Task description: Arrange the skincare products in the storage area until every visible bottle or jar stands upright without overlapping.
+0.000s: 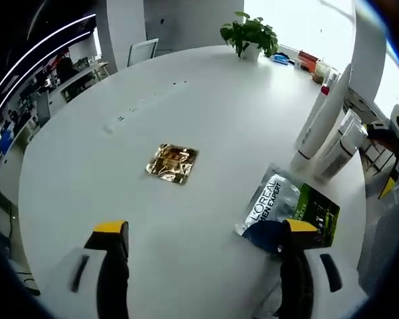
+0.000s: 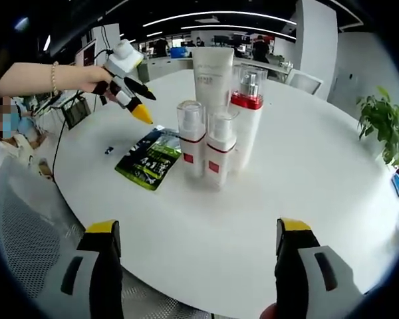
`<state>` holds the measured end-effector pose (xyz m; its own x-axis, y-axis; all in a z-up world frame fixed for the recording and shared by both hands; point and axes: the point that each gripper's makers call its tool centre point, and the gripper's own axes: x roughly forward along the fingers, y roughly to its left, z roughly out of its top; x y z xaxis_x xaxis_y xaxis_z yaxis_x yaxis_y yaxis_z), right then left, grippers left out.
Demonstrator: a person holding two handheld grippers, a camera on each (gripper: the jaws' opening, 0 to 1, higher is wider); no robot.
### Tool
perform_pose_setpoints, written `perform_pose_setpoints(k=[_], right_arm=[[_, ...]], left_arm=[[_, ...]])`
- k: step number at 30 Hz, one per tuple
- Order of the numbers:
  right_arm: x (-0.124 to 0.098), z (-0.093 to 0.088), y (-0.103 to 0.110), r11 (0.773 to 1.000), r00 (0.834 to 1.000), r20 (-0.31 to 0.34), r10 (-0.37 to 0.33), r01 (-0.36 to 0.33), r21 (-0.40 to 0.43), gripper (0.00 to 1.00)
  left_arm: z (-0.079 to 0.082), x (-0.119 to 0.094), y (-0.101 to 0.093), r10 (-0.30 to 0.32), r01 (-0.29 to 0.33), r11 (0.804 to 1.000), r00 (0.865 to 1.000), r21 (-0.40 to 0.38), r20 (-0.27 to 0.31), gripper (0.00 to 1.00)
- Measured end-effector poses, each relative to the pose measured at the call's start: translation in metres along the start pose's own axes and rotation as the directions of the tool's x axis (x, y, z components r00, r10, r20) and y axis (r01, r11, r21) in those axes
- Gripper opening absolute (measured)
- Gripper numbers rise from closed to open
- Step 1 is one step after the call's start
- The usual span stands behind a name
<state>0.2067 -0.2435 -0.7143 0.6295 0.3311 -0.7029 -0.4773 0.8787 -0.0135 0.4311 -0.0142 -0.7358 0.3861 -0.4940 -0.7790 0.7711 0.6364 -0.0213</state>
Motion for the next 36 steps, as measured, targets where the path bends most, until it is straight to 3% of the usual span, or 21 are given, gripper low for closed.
perform_pose_setpoints(k=[17,22,27,32,34,36], right_arm=[[0.002,-0.005,0.002,1.0,1.0,-0.03,-0.001,0.001,-0.015,0.97],[0.002,-0.006,0.001,1.0,0.999,-0.032,-0.006,0.006,-0.01,0.97],[0.001,-0.006,-0.001,1.0,0.999,-0.033,-0.013,0.013,-0.007,0.96],[0.002,-0.007,-0.002,1.0,0.999,-0.036,-0.016,0.016,-0.005,0.96],[0.002,-0.007,-0.001,1.0,0.999,-0.039,-0.015,0.015,-0.003,0.96],[0.002,-0.008,-0.002,1.0,0.999,-0.042,-0.015,0.015,-0.003,0.96]], left_arm=[[0.018,0.034,0.006,-0.023,0.026,0.995,0.999,0.093,-0.032,0.83],[0.024,0.045,0.016,-0.023,0.025,0.996,0.999,0.08,-0.024,0.79],[0.036,0.056,0.031,0.0,-0.002,0.999,1.0,0.042,0.027,0.74],[0.045,0.065,0.04,-0.007,0.005,0.999,0.999,0.036,0.039,0.71],[0.048,0.062,0.032,-0.008,0.007,0.999,0.999,0.037,0.04,0.7],[0.048,0.071,0.041,-0.014,0.013,0.999,0.999,0.045,0.033,0.67]])
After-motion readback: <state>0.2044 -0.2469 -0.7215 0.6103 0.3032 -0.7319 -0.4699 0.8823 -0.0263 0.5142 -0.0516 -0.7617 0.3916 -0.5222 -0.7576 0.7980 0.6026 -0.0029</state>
